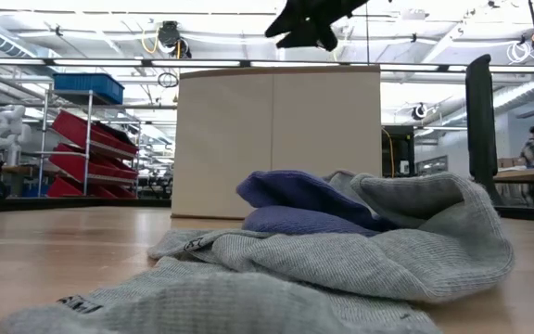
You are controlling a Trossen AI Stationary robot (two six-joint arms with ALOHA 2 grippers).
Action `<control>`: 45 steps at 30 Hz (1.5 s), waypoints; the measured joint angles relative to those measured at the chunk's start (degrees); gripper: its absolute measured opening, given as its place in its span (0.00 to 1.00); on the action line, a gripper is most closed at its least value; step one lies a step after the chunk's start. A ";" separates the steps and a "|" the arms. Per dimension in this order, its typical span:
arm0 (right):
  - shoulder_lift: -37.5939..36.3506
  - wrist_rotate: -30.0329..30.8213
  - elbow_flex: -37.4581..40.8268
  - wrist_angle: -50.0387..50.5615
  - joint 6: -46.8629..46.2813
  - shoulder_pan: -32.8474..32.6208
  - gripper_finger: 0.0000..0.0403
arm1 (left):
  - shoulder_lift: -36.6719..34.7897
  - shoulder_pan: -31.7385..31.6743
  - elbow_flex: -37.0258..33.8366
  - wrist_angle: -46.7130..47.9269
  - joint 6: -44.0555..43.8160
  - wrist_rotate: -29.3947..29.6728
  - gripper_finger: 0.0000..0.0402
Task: Sort clothes
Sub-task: Put the top blue sock into the laundry bin, then put the blue sock into the laundry bin
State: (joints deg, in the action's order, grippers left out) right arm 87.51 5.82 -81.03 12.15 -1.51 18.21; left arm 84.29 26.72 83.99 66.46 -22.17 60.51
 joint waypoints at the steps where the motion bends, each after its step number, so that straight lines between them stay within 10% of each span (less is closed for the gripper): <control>1: -0.19 0.00 0.00 0.22 -0.37 0.02 0.49 | 0.00 0.00 0.00 -0.01 -0.03 0.00 0.44; 8: 2.35 1.37 0.00 5.76 1.12 0.96 0.04 | 0.00 0.00 0.00 -0.11 -0.05 0.00 0.44; 19: 15.30 12.31 0.02 -2.62 -5.53 0.97 0.00 | 0.00 0.00 0.00 -0.49 -0.07 -0.04 0.44; 29: 25.56 9.73 0.04 -4.11 -8.36 0.95 0.00 | 0.02 0.00 0.00 -0.48 -0.09 -0.07 0.44; 45: 10.39 7.16 0.09 -0.61 -6.48 0.12 0.00 | 0.01 -0.01 0.00 -0.68 -0.25 -0.31 0.44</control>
State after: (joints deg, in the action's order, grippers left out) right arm 97.90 12.99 -80.95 11.54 -7.99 18.33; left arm 84.30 26.71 83.99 65.77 -22.41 60.20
